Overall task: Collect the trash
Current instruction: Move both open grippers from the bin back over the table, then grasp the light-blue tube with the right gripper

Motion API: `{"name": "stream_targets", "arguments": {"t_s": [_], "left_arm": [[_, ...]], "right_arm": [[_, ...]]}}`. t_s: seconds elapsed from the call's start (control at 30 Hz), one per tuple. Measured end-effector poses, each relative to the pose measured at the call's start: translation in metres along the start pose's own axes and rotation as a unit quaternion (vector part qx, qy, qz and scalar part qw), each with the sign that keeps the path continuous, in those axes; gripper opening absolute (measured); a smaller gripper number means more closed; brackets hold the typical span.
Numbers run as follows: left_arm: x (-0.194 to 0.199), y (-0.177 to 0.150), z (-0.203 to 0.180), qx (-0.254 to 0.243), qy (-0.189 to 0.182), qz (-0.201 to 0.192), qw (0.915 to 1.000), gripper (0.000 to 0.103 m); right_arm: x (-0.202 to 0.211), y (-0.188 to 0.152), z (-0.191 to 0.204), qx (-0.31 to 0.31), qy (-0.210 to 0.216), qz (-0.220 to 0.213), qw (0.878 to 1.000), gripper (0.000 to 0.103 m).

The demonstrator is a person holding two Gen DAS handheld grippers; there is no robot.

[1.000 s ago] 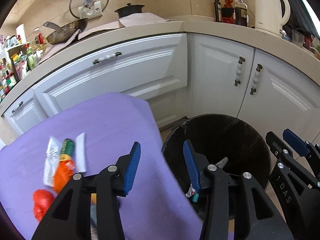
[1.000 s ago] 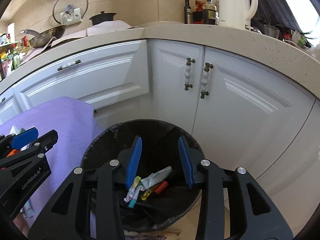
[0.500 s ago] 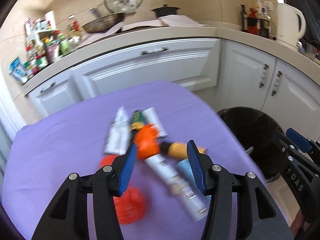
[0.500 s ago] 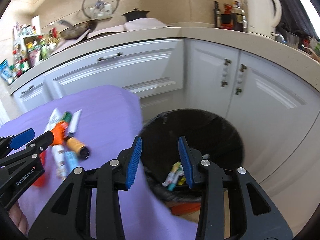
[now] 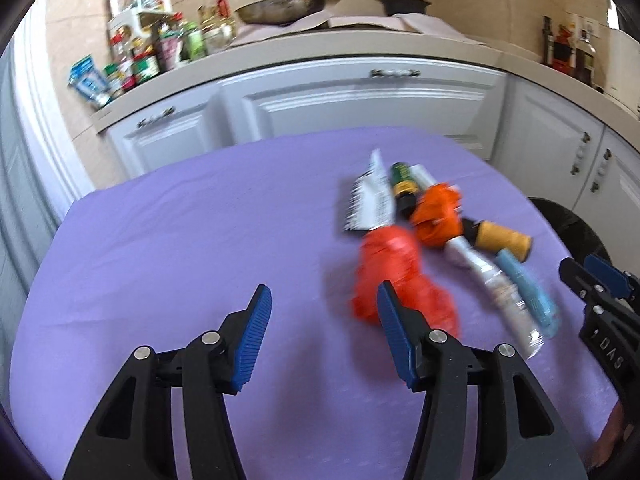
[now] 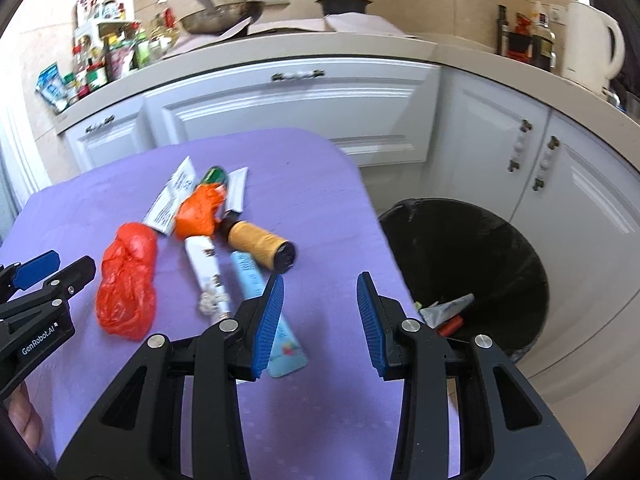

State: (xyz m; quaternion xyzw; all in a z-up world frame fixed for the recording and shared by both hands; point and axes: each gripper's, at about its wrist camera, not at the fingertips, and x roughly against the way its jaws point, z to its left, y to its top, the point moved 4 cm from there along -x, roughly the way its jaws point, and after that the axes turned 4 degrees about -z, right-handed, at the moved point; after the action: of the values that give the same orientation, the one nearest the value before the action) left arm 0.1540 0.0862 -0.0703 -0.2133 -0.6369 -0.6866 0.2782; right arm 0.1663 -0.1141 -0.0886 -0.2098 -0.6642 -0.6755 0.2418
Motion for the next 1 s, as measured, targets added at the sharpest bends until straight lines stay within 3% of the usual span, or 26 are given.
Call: {"name": "stream_targets", "arguments": {"t_s": [0.2, 0.4, 0.5, 0.63, 1.0], "left_arm": [[-0.009, -0.013, 0.019, 0.018, 0.009, 0.024, 0.9995, 0.054], [-0.011, -0.016, 0.021, 0.030, -0.008, 0.035, 0.9989, 0.058], [-0.010, -0.015, 0.019, 0.031, -0.013, 0.033, 0.9989, 0.060], [-0.008, -0.013, 0.016, 0.033, -0.021, 0.031, 0.9988, 0.064], [0.000, -0.007, -0.002, 0.035, -0.051, 0.023, 0.9978, 0.068]], "right_arm": [[-0.011, -0.003, 0.014, 0.018, 0.015, 0.029, 0.999, 0.037], [-0.024, -0.009, 0.021, 0.032, 0.027, 0.068, 0.997, 0.037], [-0.029, -0.012, 0.024, 0.039, 0.033, 0.081, 0.995, 0.027], [-0.029, -0.013, 0.028, 0.050, 0.038, 0.082, 0.995, 0.012], [-0.014, -0.010, 0.019, 0.037, 0.039, 0.061, 0.997, 0.009]]}}
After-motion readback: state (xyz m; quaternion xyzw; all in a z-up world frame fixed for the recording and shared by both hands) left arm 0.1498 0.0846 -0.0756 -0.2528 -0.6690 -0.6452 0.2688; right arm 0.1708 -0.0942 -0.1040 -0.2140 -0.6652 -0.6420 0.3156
